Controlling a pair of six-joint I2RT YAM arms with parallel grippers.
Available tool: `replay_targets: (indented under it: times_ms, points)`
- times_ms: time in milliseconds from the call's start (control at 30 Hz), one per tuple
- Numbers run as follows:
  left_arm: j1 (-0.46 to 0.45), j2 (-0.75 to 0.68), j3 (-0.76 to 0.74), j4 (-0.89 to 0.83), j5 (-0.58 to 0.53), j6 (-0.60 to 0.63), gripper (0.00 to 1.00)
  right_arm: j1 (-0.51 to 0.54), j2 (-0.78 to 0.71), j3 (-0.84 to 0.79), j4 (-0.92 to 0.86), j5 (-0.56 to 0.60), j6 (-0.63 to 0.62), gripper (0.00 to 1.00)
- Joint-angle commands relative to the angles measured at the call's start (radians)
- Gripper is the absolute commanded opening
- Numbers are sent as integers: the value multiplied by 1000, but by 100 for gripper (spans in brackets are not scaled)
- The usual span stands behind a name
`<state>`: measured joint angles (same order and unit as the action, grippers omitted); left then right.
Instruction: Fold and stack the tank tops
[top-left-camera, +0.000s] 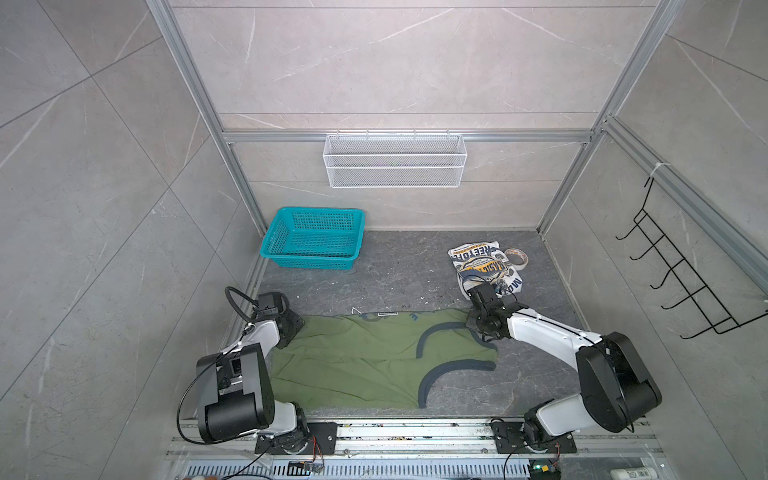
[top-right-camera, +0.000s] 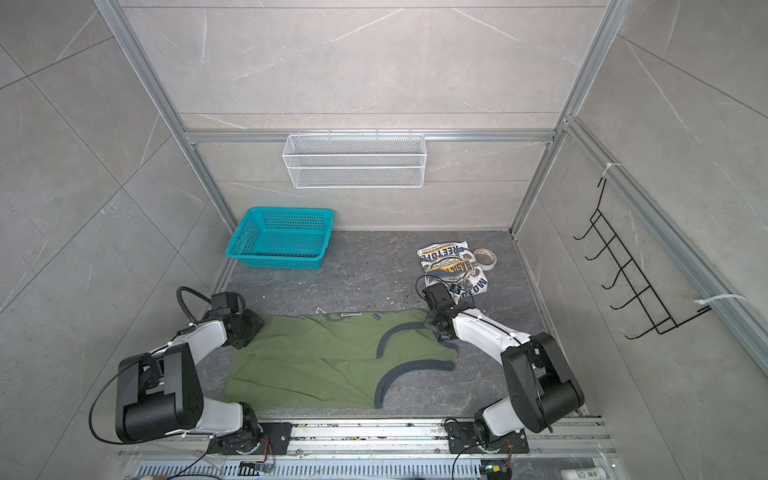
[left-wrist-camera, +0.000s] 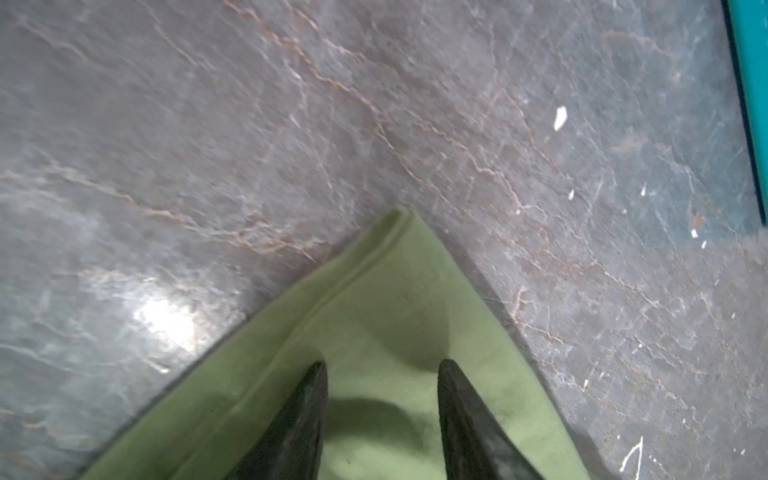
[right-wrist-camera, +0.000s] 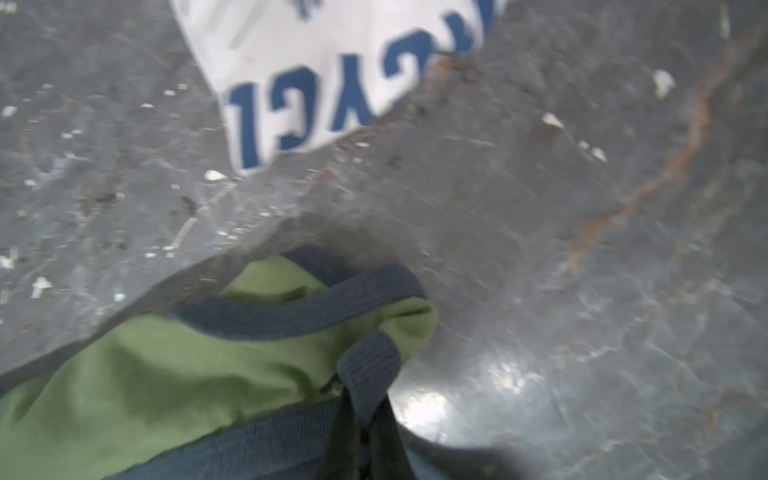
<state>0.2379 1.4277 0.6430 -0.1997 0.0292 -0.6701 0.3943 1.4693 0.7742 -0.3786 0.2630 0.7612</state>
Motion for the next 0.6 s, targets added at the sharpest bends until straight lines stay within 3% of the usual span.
replay_targets:
  times_ms: [0,167,267,467,567]
  points:
    - [20,10,18,11,-1,3,47,-34,-25,-20,67,19,47,4]
    - [30,25,19,17,22,8,47,-82,-6,-16,101,-42,35,6]
    - [29,1,34,0,67,25,48,-85,22,23,92,-82,10,15]
    - [5,-196,76,-139,3,34,49,-84,-17,82,-15,-85,-18,53]
    - [-19,-289,71,-187,-52,36,50,-77,-74,94,-64,-93,-32,65]
